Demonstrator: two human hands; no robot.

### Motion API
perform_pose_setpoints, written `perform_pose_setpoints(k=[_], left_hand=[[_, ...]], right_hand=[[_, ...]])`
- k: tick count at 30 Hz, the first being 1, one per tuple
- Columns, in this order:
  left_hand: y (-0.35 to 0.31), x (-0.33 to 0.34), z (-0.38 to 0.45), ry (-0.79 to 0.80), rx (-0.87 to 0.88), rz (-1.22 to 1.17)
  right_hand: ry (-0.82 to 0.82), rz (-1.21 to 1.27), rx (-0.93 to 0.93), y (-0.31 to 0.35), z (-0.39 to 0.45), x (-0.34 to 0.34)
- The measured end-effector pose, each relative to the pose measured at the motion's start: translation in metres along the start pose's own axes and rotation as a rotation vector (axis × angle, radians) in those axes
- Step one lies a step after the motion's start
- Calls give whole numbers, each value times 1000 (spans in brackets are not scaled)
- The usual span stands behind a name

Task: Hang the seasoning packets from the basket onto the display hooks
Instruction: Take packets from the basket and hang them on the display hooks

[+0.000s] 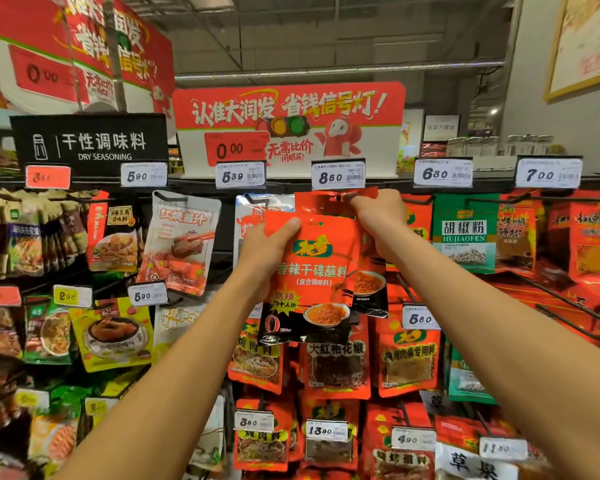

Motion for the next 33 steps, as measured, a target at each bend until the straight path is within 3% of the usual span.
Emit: perform_pose_setpoints(k=[3,10,21,26,30,33], left_hand=[[-3,6,6,15,6,-10],[-8,39,25,6,0,-61],[-3,52,44,-113,-29,-84],[-5,52,43,-137,-60,-35],[-16,41,34,-170,84,100],[-11,20,14,-177,204,304]], right_hand=[[38,51,39,-9,2,2],[171,463,65,-22,-10,-3],[109,144,-30,-19,-3,-3],[86,120,4,-23,1,0],[125,121,8,-30,-9,-3],[249,159,16,-49,-35,-5]])
Point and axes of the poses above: each hand's wrist, its own z-axis towards the middle knuckle, its own x-axis out of the palm, y = z × x, the point moved 10 cm from there along z, towards the middle knuckle, and after that the axes turned 3 degrees about -y, right-handed, at the moved point
